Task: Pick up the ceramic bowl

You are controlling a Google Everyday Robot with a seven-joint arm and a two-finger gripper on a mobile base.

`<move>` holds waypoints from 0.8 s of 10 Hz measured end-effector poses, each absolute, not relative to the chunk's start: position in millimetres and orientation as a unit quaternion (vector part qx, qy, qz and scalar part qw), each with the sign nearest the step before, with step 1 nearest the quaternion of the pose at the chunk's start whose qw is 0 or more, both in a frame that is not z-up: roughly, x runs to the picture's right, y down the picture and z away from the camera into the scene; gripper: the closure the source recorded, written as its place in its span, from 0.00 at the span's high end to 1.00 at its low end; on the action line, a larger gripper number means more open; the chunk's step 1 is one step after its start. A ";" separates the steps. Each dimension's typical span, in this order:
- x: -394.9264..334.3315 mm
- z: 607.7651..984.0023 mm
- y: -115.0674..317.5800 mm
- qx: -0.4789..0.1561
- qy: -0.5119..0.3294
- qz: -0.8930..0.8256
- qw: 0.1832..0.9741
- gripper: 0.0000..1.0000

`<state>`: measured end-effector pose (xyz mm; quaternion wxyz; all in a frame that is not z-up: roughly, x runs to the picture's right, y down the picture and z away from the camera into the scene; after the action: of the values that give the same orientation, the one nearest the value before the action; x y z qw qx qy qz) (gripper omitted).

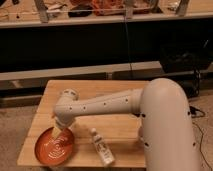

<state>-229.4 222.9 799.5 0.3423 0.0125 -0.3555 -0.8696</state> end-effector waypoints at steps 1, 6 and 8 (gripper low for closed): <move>-229.5 799.6 223.2 0.012 -0.355 -0.870 0.341 0.80; -231.5 800.3 224.5 0.010 -0.350 -0.874 0.336 0.80; -230.8 801.1 224.7 0.008 -0.348 -0.876 0.335 0.80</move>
<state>-230.8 224.7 801.1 0.3350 0.0078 -0.3478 -0.8756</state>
